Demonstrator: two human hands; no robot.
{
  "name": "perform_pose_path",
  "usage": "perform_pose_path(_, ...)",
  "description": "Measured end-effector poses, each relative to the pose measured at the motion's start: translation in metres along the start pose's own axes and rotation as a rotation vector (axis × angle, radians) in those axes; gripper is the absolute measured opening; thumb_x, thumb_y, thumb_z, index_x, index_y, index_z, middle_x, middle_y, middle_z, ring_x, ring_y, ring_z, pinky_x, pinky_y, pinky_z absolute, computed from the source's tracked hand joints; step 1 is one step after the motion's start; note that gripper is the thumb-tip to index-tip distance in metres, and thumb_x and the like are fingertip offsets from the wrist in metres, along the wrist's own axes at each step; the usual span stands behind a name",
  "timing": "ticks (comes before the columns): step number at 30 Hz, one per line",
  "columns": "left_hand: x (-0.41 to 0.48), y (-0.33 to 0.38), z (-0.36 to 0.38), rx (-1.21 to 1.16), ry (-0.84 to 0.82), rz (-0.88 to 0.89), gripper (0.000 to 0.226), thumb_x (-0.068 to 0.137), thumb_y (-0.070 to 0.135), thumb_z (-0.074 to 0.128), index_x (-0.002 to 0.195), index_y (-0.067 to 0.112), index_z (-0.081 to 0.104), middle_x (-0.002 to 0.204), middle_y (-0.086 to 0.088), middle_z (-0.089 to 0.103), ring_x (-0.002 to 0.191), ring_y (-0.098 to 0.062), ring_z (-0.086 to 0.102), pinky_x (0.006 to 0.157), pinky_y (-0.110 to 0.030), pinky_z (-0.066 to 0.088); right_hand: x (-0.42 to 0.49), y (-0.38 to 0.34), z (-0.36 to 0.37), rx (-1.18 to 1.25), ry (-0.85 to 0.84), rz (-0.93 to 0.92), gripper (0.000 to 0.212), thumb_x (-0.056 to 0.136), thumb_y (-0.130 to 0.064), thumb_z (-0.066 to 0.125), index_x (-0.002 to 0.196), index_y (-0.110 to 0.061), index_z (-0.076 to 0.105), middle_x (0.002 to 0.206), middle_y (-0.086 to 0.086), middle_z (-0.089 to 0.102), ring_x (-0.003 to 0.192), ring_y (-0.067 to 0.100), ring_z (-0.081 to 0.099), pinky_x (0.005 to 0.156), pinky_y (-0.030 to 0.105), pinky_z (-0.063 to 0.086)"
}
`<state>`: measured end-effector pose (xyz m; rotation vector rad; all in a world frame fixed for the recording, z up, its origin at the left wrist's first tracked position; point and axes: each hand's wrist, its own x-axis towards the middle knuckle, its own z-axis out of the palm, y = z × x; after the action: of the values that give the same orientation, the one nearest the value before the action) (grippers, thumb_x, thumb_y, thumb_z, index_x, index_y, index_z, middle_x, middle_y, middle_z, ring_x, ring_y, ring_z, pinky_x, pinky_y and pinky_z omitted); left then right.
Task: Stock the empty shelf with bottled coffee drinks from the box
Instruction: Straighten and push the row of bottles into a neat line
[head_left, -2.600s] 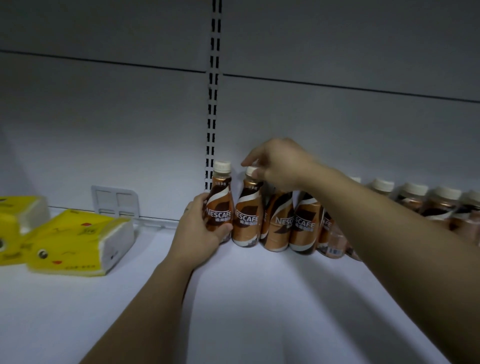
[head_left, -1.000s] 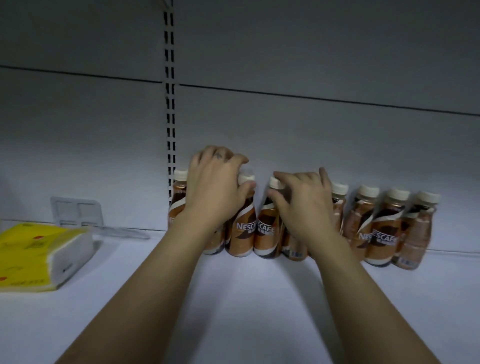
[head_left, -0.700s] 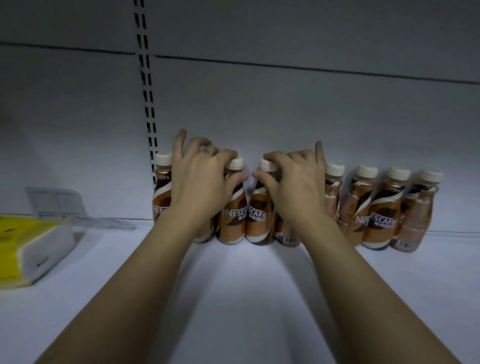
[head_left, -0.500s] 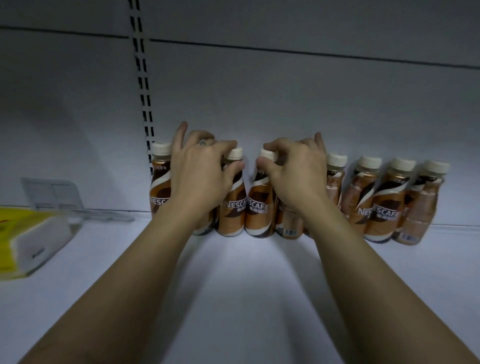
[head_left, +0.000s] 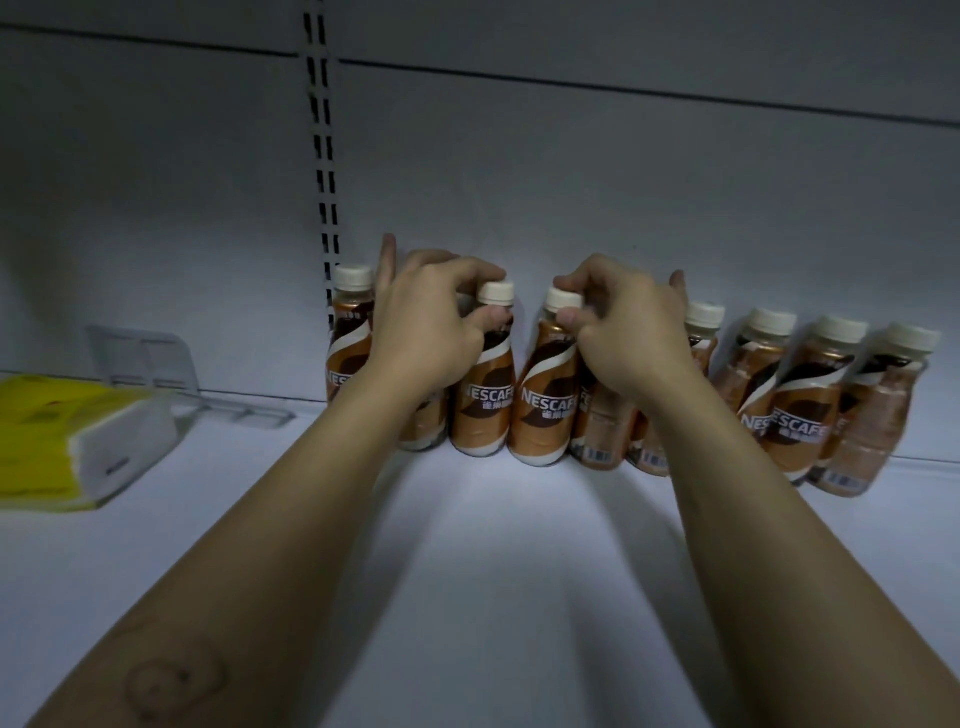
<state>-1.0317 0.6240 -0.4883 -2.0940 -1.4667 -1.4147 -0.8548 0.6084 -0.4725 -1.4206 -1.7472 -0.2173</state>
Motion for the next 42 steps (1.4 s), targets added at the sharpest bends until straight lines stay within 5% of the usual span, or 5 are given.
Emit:
perform_pose_path(8,-0.005,0.002,-0.002,0.095,0.003,0.041,0.032,0.084,0.04,0.064,0.115,0.036,0.063,0.114,0.005,0.064,0.123,-0.017,0.042,0.116,-0.048,-0.006,-0.007,0.003,0.0,-0.117,0.018,-0.043,0.023,0.089,-0.032,0.06,0.112,-0.035,0.062,0.116,-0.004,0.063,0.125,0.026,0.041,0.113,0.061,0.002)
perform_pose_path(12,-0.008,0.003,-0.005,0.277,0.012,0.116,0.038,0.084,0.052,0.056,0.118,0.036,0.062,0.124,0.008,0.06,0.13,-0.023,0.036,0.114,-0.057,-0.002,-0.009,0.0,0.002,-0.172,0.104,-0.076,0.037,0.083,-0.054,0.06,0.111,-0.032,0.066,0.098,-0.002,0.07,0.117,0.025,0.048,0.116,0.052,0.003)
perform_pose_path(31,-0.009,0.005,0.002,0.11,0.06,-0.005,0.044,0.078,0.043,0.071,0.12,0.036,0.063,0.136,-0.003,0.054,0.138,-0.015,0.029,0.11,-0.044,-0.019,-0.005,0.005,0.011,-0.042,0.138,-0.04,0.033,0.085,-0.045,0.063,0.115,-0.031,0.066,0.102,0.0,0.07,0.111,0.019,0.052,0.118,0.042,0.006)
perform_pose_path(37,-0.011,0.007,0.0,0.166,0.07,0.037,0.044,0.078,0.043,0.071,0.12,0.032,0.064,0.127,-0.002,0.062,0.136,-0.021,0.035,0.111,-0.047,-0.015,-0.016,0.001,0.01,0.025,0.163,-0.072,0.033,0.085,-0.034,0.067,0.117,-0.024,0.067,0.106,0.009,0.066,0.11,0.027,0.05,0.103,0.054,0.034)
perform_pose_path(42,-0.011,0.017,-0.003,0.286,-0.018,0.068,0.059,0.084,0.054,0.058,0.137,0.03,0.048,0.139,0.005,0.053,0.14,-0.019,0.028,0.114,-0.054,-0.01,-0.015,0.0,-0.008,-0.045,0.112,-0.136,0.045,0.091,-0.038,0.058,0.134,-0.026,0.052,0.137,0.002,0.054,0.129,0.02,0.042,0.114,0.05,0.019)
